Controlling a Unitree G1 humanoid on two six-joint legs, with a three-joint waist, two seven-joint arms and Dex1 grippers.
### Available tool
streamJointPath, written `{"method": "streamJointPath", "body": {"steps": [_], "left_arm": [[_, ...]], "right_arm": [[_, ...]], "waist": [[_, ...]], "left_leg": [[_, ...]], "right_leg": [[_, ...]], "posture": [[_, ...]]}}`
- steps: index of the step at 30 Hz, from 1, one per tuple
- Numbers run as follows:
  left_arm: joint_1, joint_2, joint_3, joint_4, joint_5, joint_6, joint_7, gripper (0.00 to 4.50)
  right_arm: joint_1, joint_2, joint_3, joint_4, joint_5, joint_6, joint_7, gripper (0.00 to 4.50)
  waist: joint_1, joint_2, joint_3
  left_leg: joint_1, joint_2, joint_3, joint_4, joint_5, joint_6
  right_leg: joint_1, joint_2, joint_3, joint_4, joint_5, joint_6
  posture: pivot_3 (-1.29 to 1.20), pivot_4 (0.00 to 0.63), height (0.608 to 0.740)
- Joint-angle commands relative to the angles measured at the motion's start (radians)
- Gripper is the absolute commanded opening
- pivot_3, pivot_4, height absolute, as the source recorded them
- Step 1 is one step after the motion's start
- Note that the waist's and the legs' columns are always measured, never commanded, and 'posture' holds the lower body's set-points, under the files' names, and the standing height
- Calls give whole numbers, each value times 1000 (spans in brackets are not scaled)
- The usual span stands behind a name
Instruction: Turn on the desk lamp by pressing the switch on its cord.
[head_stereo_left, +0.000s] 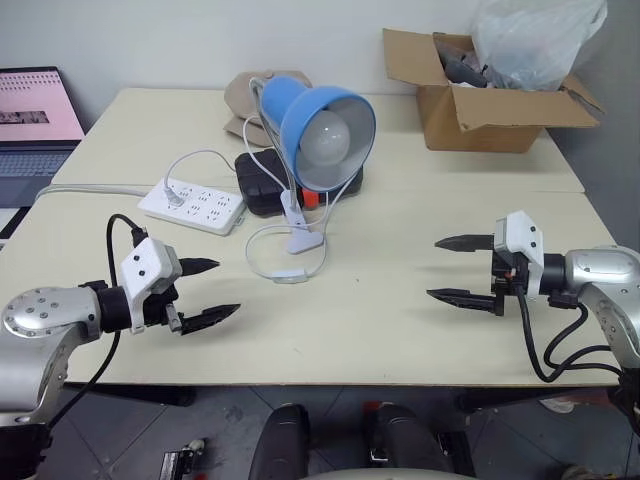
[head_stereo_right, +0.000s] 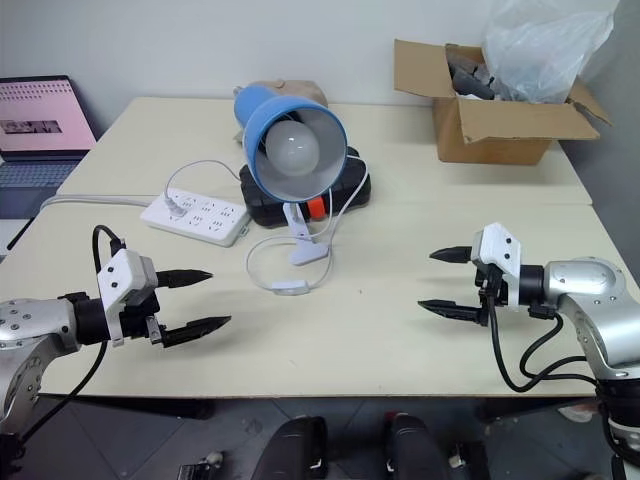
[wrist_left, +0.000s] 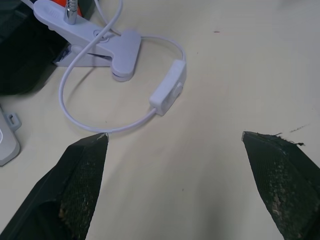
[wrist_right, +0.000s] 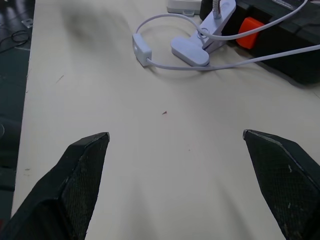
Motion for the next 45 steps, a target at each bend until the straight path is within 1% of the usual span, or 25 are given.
{"method": "streamJointPath", "body": {"steps": [1, 5, 12, 18, 27, 29, 30, 31, 32, 33, 34, 36, 38, 40, 42, 45], "left_arm": [[-60, 4, -63, 46, 62, -91, -28, 4456], [-148, -14, -163, 131, 116, -161, -77, 4456], [-360, -127, -298, 392, 222, -310, -101, 4456], [-472, -193, -359, 577, 284, -414, -123, 4456], [-558, -245, -400, 736, 321, -492, -184, 4456], [-568, -252, -401, 753, 326, -503, -193, 4073], [-569, -254, -400, 757, 328, -507, -196, 3992], [-571, -256, -401, 764, 331, -513, -199, 3803], [-574, -258, -401, 770, 333, -517, -202, 3515], [-575, -260, -402, 773, 334, -518, -206, 3344], [-577, -262, -403, 778, 336, -521, -210, 3043], [-576, -262, -406, 778, 339, -522, -222, 2647], [-575, -260, -411, 780, 349, -534, -229, 2098], [-578, -263, -408, 786, 354, -542, -226, 1763], [-583, -269, -403, 788, 350, -536, -224, 1223], [-588, -276, -404, 785, 351, -537, -223, 561]], "right_arm": [[-28, -5, 14, -86, 16, 102, -61, 4500], [-39, -3, 28, -143, 37, 196, -106, 4500], [-26, 28, 50, -228, 42, 254, -177, 4500], [1, 38, 57, -268, 37, 260, -209, 4500], [32, 39, 54, -314, 46, 268, -245, 4500], [36, 37, 52, -319, 50, 270, -249, 4500], [39, 37, 50, -323, 51, 271, -251, 4500], [38, 36, 50, -324, 53, 271, -252, 4500], [37, 35, 51, -323, 53, 271, -252, 4500], [35, 34, 51, -323, 54, 272, -252, 4500], [32, 34, 52, -320, 54, 271, -252, 4500], [29, 32, 52, -319, 55, 271, -251, 4500], [27, 32, 52, -317, 55, 271, -250, 4500], [22, 32, 54, -313, 53, 267, -249, 4500], [20, 33, 57, -311, 52, 265, -247, 4500], [18, 34, 62, -309, 48, 261, -246, 4500]], "waist": [[0, 0, 0], [0, 0, 0], [4, 0, 0], [2, -1, 0], [-1, -1, -1], [-1, -1, -1], [-1, -1, -1], [-1, -1, -1], [-1, -1, -1], [-1, -1, -1], [-1, -1, -1], [-1, -1, -1], [-1, -1, -1], [-1, -1, -1], [-1, -1, -1], [-1, -1, -1]], "left_leg": [[0, 0, 0, 0, 0, 0], [0, 0, 1, 0, 0, 0], [-2, 0, 0, 1, 0, 0], [-5, -1, 0, 3, 0, 0], [-5, -1, -1, 4, 0, 0], [-6, -1, -1, 4, 0, 0], [-6, -1, -1, 4, 0, 1], [-6, -1, -1, 4, 0, 0], [-6, -1, -1, 4, 0, 1], [-6, -1, -1, 4, 0, 1], [-6, -1, -1, 4, 0, 1], [-6, -1, -1, 4, 0, 1], [-6, -1, -1, 4, 0, 1], [-6, -1, -1, 4, 0, 1], [-6, -1, -2, 4, 0, 1], [-6, -1, -2, 5, 0, 1]], "right_leg": [[0, 0, 0, 0, 0, 0], [0, 0, 1, 0, 0, 1], [-1, 1, 0, 0, 1, 1], [-2, 1, 1, 0, 1, 3], [-3, 2, 1, 1, 2, 4], [-3, 2, 1, 1, 2, 5], [-3, 2, 1, 1, 2, 5], [-3, 2, 1, 1, 2, 5], [-3, 2, 1, 1, 2, 5], [-3, 2, 1, 1, 2, 5], [-3, 2, 1, 1, 2, 5], [-3, 2, 1, 1, 2, 5], [-3, 2, 1, 1, 2, 5], [-3, 2, 1, 1, 2, 5], [-3, 2, 1, 1, 2, 5], [-2, 2, 1, 1, 2, 5]], "posture": [[0, 150, 740], [0, 150, 740], [0, 150, 740], [0, 150, 740], [0, 150, 740], [0, 150, 740], [0, 150, 740], [0, 150, 740], [0, 150, 740], [0, 150, 740], [0, 150, 740], [0, 150, 740], [0, 150, 740], [0, 150, 740], [0, 150, 740], [0, 150, 740]]}}
